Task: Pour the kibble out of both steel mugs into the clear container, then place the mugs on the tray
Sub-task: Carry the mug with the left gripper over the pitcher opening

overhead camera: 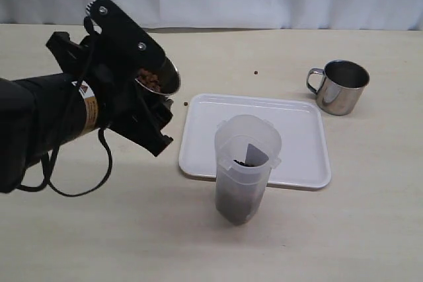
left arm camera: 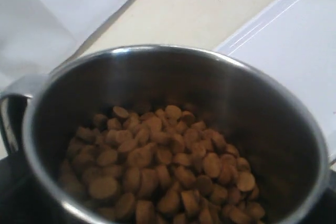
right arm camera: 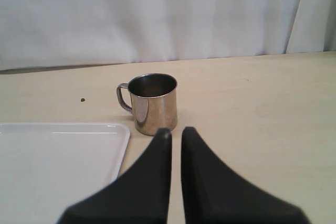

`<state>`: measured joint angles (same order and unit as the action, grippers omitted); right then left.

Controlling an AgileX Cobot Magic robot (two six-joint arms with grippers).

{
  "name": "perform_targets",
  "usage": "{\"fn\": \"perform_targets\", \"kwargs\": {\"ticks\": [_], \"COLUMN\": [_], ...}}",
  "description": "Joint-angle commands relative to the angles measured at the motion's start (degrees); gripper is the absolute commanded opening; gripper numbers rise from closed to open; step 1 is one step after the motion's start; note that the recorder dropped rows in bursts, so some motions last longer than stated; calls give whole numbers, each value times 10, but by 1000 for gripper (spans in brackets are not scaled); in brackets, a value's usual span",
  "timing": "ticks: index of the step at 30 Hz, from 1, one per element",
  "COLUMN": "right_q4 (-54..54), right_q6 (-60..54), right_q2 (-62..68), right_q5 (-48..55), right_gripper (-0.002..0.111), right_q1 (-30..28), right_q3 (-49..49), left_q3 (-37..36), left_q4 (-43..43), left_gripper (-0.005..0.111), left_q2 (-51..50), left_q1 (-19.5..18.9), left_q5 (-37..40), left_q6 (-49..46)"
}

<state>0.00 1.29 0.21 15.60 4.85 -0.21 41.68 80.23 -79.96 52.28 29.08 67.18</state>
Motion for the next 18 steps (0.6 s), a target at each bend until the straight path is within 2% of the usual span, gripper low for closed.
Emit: {"fn": "perform_targets", "kwargs": {"ticks": [1, 9, 14, 18], "right_q4": [0, 0, 0, 0], "right_q6": [-5, -5, -5, -5], "right_q2": [-2, -2, -2, -2], "right_q5": [1, 1, 1, 1], "right_gripper": [5, 5, 5, 5], "right_q1": [-1, -1, -1, -1], "right_q3": [2, 2, 2, 2], "left_q3": [10, 26, 26, 31], "left_q4": [39, 48, 73, 74], "left_gripper": [0, 0, 0, 0], "left_q2": [8, -21, -30, -30], "left_q1": [42, 87, 135, 157], "left_q5": [34, 42, 113, 126], "left_q6": [24, 18, 18, 18]}}
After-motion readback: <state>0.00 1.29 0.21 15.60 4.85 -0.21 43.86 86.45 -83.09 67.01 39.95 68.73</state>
